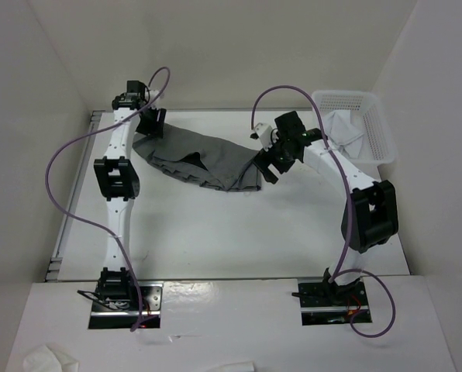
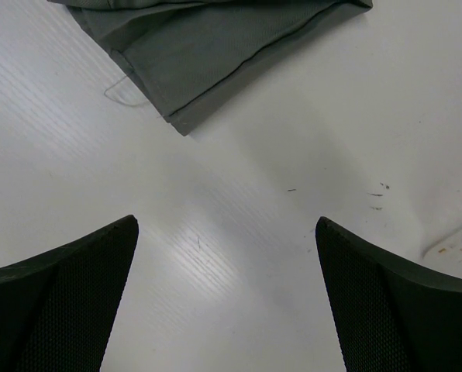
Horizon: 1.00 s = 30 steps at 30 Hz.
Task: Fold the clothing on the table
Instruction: Fold the skirt
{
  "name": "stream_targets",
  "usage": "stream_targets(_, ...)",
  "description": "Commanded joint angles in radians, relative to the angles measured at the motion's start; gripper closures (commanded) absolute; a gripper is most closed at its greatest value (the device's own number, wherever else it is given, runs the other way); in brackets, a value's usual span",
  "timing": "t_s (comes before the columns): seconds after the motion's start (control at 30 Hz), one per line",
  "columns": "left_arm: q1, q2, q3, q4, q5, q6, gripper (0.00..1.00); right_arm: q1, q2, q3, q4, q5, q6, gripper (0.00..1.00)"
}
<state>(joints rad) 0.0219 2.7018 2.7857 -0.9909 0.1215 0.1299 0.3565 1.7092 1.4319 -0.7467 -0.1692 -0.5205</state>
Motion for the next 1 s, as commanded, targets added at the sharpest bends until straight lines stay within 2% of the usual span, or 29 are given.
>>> stream_targets(0.0,0.045,0.012,0.058,-0.138,0.012,0.017,0.31,-0.008,0.015,0.013,0.003,-0.036,0.024,0.01)
stream_targets(0.23,0.107,0.032,0.058,-0.224,0.09,0.059,0.24,-0.008,0.046,0.041,0.003,-0.055,0.024,0.01)
stream_targets(0.4,0.116,0.061,0.071,-0.278,0.266,0.103,0.19,-0.008,0.056,0.041,0.003,-0.055,0.033,0.01)
stream_targets(0.6,0.116,0.099,0.094,-0.302,0.354,0.126,0.1,-0.008,0.056,0.05,-0.006,-0.064,0.033,0.01)
stream_targets(0.7,0.116,0.099,0.069,-0.302,0.374,0.126,0.07,-0.008,0.056,0.05,-0.006,-0.064,0.033,0.01)
stream_targets(0.93,0.098,0.09,-0.004,-0.302,0.348,0.137,0.07,-0.008,0.056,0.041,-0.006,-0.055,0.033,0.01)
stream_targets(0.97,0.098,0.09,-0.02,-0.302,0.339,0.137,0.09,-0.008,0.056,0.05,-0.006,-0.046,0.033,0.01)
